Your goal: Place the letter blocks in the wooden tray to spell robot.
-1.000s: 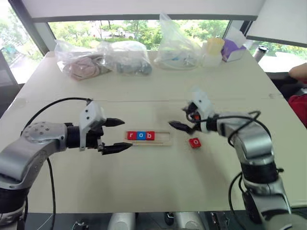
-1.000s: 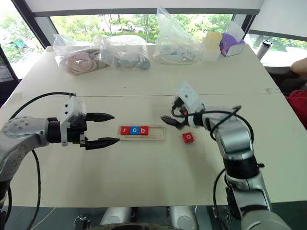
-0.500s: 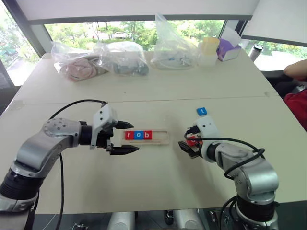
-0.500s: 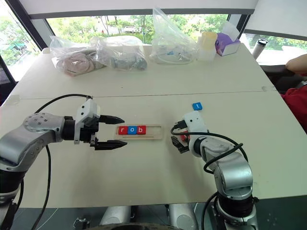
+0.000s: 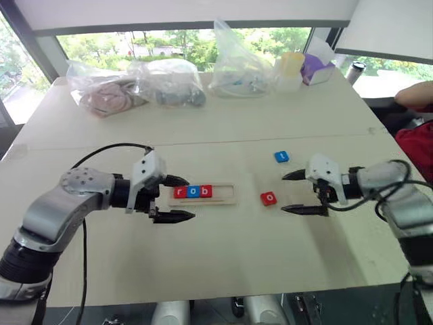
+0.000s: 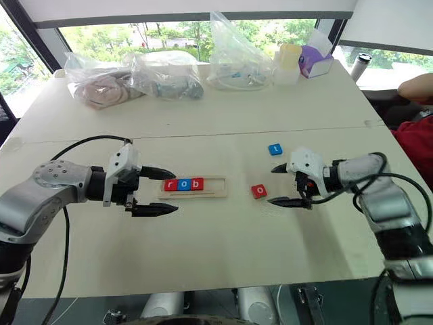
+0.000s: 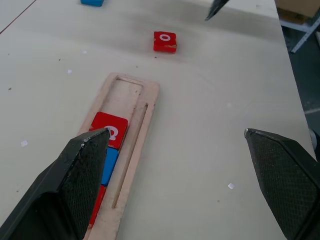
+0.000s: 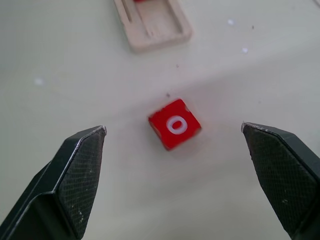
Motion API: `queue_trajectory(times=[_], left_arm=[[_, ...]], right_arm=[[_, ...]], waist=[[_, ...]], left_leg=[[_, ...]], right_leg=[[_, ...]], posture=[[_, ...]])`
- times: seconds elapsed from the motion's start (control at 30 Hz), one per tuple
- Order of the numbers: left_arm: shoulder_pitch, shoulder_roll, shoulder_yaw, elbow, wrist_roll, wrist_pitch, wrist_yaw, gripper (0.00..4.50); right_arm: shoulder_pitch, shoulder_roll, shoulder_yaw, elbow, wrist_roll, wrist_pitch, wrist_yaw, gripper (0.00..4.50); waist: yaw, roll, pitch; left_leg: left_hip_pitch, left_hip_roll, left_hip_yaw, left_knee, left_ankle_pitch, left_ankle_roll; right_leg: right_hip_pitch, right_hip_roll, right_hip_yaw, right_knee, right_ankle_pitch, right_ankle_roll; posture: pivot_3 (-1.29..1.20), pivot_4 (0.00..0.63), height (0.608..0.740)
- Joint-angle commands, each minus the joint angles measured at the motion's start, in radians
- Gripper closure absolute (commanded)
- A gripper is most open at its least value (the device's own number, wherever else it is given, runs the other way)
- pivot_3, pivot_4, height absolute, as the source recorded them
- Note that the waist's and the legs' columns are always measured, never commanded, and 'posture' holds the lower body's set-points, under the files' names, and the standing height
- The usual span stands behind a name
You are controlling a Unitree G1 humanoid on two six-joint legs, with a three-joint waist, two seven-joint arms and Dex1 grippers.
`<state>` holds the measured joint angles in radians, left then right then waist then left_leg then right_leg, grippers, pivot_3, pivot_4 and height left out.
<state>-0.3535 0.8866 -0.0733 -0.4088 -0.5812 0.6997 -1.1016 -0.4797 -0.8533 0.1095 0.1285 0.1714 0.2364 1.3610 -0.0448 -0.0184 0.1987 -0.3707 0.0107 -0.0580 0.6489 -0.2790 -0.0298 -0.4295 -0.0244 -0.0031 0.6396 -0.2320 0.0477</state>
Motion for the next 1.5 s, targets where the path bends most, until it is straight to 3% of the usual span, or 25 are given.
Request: queue_trajectory(times=[0.03,0.37,0.47,0.63,0.73,0.87,1.03,1.27,1.5], left_arm=[[0.009,0.012,0.042,-0.081,-0.045,0.038,0.018,0.00],[0.093,0.010,0.140,-0.183,-0.120,0.117,0.124,0.00],[0.100,0.018,0.145,-0.173,-0.114,0.110,0.132,0.00],[0.099,0.031,0.148,-0.145,-0.102,0.093,0.124,0.00],[0.099,0.032,0.156,-0.120,-0.095,0.076,0.116,0.00],[0.101,0.064,0.163,-0.065,-0.065,0.047,0.088,0.00],[0.089,0.077,0.152,0.006,-0.034,0.001,0.056,0.00],[0.077,0.059,0.128,0.018,-0.022,-0.006,0.055,0.00],[0.088,0.048,0.135,0.005,-0.015,0.000,0.071,0.00]], right_arm=[[-0.130,0.042,0.073,0.221,-0.068,-0.219,0.075,0.02],[-0.278,0.122,0.177,0.521,-0.132,-0.414,0.233,0.02],[-0.274,0.149,0.179,0.544,-0.134,-0.442,0.237,0.88],[-0.272,0.172,0.156,0.526,-0.120,-0.410,0.209,3.31],[-0.268,0.196,0.118,0.410,-0.054,-0.223,0.172,3.36],[-0.271,0.269,0.086,0.064,0.058,0.163,0.038,3.36],[-0.252,0.321,0.183,-0.134,-0.013,0.298,-0.098,3.36],[-0.274,0.346,0.309,-0.051,-0.112,0.258,-0.159,3.36],[-0.319,0.359,0.342,0.074,-0.168,0.180,-0.161,3.36]], waist=[[0.000,0.000,0.000],[0.009,0.000,0.000],[0.006,0.000,0.000],[0.006,0.000,0.000],[0.002,0.000,0.000],[-0.001,0.001,0.001],[0.014,0.001,0.000],[0.030,0.001,0.000],[0.026,0.001,0.000]], left_leg=[[0.000,0.000,0.000,0.000,0.000,0.000],[-0.001,-0.001,-0.001,0.001,0.000,0.000],[0.000,-0.001,-0.001,0.002,0.000,0.000],[0.002,-0.001,-0.001,0.002,0.000,0.000],[0.002,-0.001,-0.001,0.002,0.000,0.000],[0.003,0.000,-0.001,0.001,0.000,-0.001],[0.001,0.000,-0.003,0.001,0.000,-0.001],[-0.002,-0.002,-0.001,0.003,0.000,-0.001],[-0.001,-0.001,-0.001,0.002,0.000,-0.001]], right_leg=[[0.000,0.000,0.000,0.000,0.000,0.000],[-0.001,-0.002,0.000,0.001,0.002,-0.001],[0.000,-0.001,0.000,0.002,0.002,-0.002],[0.000,-0.001,0.000,0.006,0.002,-0.002],[0.000,-0.001,0.000,0.007,0.002,-0.002],[-0.001,0.000,0.001,0.009,0.002,-0.002],[-0.002,0.000,0.000,0.008,0.002,-0.003],[-0.003,-0.003,0.000,0.006,0.002,-0.003],[-0.004,-0.001,0.000,0.007,0.002,-0.002]], posture=[[0.00,0.150,0.740],[0.00,0.150,0.740],[0.00,0.150,0.740],[0.00,0.150,0.740],[0.00,0.150,0.740],[0.00,0.150,0.740],[0.00,0.150,0.740],[0.00,0.150,0.740],[0.00,0.150,0.740]])
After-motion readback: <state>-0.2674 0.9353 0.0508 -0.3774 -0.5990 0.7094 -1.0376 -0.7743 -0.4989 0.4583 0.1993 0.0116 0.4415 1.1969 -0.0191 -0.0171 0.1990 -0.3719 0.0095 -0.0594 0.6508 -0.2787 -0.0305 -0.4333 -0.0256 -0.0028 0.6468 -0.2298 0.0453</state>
